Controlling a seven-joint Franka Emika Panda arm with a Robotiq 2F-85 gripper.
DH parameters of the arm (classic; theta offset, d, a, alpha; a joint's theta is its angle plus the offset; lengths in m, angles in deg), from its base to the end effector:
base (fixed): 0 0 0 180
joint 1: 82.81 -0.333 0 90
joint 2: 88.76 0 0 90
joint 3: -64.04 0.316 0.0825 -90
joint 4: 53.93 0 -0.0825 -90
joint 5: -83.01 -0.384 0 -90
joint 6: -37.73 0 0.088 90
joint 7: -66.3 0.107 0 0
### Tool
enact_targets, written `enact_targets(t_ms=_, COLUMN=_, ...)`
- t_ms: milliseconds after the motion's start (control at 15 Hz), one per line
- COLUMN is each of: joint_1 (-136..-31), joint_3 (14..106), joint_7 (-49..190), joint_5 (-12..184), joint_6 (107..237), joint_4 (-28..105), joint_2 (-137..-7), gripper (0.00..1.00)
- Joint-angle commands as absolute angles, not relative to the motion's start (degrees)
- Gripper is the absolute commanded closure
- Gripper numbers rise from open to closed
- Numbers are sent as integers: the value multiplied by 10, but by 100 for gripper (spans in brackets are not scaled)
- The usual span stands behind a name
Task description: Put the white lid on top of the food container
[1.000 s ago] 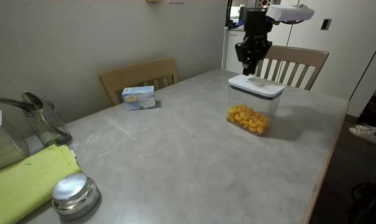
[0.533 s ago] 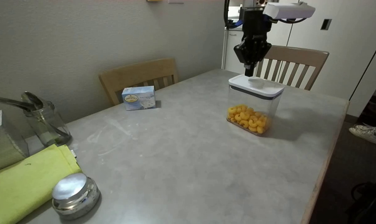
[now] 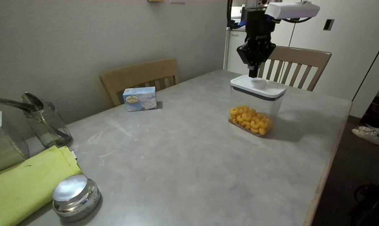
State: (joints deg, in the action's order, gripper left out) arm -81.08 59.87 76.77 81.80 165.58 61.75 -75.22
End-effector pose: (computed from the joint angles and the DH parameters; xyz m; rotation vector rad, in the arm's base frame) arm 0.5863 -0.0587 0.3333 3.1054 -0.4646 -0.0364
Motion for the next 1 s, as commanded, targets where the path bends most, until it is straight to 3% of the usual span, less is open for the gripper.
enact_targets(t_ms=0, joint_1=-815, joint_3=596, joint_7=772, joint_5=856, joint_6=1659, joint_4=646, joint_2=-775, gripper=100)
enact_targets(t_ms=933, joint_1=-812, joint_3=590, joint_7=775, joint_5=939, joint_6=1764, joint_4=724, joint_2=-795, gripper=100)
